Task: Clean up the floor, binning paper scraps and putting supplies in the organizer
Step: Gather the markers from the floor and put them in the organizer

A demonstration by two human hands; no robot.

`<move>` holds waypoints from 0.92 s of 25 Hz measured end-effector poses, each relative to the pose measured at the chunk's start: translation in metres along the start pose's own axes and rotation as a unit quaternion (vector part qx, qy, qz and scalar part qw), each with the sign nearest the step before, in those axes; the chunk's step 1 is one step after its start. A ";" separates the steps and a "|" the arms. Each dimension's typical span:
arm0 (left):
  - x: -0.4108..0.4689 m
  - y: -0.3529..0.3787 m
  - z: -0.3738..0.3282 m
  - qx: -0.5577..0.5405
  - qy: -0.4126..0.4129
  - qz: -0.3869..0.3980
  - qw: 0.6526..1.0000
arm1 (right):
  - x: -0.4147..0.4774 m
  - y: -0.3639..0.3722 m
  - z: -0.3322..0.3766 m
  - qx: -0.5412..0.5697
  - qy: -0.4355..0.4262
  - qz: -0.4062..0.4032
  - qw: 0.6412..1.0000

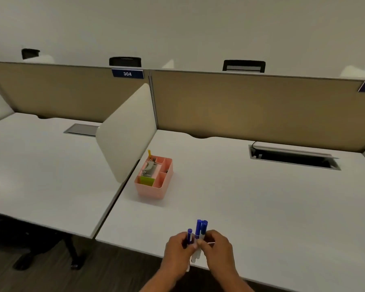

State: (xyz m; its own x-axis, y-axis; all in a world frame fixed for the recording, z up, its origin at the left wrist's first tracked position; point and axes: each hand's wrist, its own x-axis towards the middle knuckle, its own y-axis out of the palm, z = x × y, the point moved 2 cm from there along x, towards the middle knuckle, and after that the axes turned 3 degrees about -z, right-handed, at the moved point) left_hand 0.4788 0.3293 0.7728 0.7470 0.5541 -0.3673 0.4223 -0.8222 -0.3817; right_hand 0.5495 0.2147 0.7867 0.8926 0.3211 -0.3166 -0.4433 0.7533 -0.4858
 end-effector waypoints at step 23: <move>0.254 -0.167 -0.129 -0.008 0.005 -0.230 0.973 | 0.264 0.076 0.203 -0.011 -0.143 0.048 0.989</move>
State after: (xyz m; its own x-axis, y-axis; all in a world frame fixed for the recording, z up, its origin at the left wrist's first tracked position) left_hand 0.6643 0.5903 0.8526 0.4820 0.8630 -0.1514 0.7216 -0.4890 -0.4901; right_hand 0.7688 0.4729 0.8316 0.8315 0.5422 -0.1208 -0.5265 0.7000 -0.4825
